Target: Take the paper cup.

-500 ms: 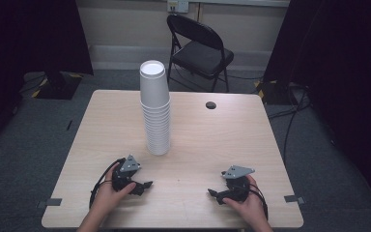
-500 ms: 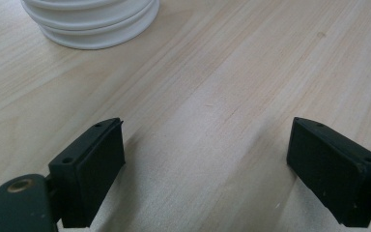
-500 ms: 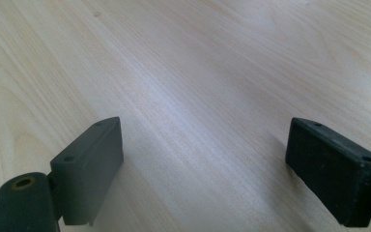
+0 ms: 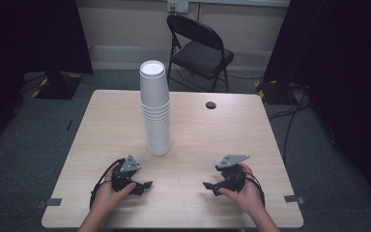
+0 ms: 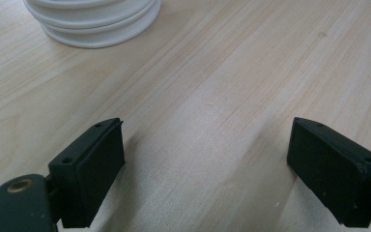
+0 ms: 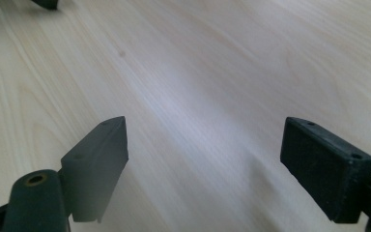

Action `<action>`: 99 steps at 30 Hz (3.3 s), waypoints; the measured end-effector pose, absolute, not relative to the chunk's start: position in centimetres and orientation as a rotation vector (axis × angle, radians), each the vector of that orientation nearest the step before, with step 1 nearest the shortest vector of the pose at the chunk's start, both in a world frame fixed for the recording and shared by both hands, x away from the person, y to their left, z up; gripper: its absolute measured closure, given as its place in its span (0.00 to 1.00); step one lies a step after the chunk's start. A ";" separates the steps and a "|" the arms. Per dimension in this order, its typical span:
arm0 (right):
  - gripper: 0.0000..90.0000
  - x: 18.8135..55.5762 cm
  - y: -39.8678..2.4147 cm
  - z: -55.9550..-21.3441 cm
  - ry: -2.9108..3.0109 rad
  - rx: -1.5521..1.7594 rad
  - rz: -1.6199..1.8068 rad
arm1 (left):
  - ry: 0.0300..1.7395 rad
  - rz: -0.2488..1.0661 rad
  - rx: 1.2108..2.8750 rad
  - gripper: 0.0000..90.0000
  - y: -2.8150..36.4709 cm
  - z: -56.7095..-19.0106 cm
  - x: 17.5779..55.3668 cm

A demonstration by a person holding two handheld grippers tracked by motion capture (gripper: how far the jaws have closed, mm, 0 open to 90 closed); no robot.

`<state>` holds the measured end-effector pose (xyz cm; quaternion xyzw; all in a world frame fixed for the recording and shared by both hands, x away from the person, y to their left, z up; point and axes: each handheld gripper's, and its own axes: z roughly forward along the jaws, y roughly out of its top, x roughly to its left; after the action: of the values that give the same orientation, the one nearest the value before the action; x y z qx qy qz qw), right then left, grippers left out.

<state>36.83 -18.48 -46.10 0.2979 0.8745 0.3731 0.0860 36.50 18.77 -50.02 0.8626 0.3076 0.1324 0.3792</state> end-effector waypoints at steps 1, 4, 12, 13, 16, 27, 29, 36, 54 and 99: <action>0.19 36.8 -18.5 -46.1 2.606 0.888 1.112 | 0.786 0.338 2.203 0.14 18.8 -50.0 36.5; 0.19 37.9 -16.8 -43.7 2.672 0.798 1.095 | 0.787 0.338 2.203 0.14 18.8 -50.0 36.5; 0.18 40.4 -14.2 -39.1 2.712 0.750 1.214 | 0.786 0.339 2.204 0.14 18.8 -50.0 36.5; 0.18 40.7 -13.9 -38.6 2.712 0.740 1.209 | 0.786 0.339 2.204 0.14 18.8 -50.0 36.5; 0.18 41.2 -13.5 -37.6 2.711 0.715 1.175 | 0.786 0.339 2.204 0.14 18.8 -50.0 36.5; 0.18 43.9 -11.7 -33.0 2.704 0.663 1.174 | 0.791 0.351 2.198 0.14 18.8 -50.0 36.5; 0.18 44.1 -11.6 -32.8 2.709 0.662 1.181 | 0.791 0.351 2.198 0.14 18.8 -50.0 36.5; 0.18 44.9 -10.1 -30.3 2.702 0.610 1.201 | 0.791 0.351 2.198 0.14 18.8 -50.0 36.5; 0.18 46.5 -7.1 -24.8 2.645 0.557 1.255 | 0.789 0.344 2.202 0.14 18.8 -50.0 36.5; 0.13 51.1 -2.5 -25.2 2.609 0.595 1.375 | 0.821 0.343 2.186 0.14 18.8 -50.0 36.6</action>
<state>51.13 -2.53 -25.21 0.1972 0.8652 0.4561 0.0666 36.58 18.81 -50.03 0.8565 0.3217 0.1344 0.3807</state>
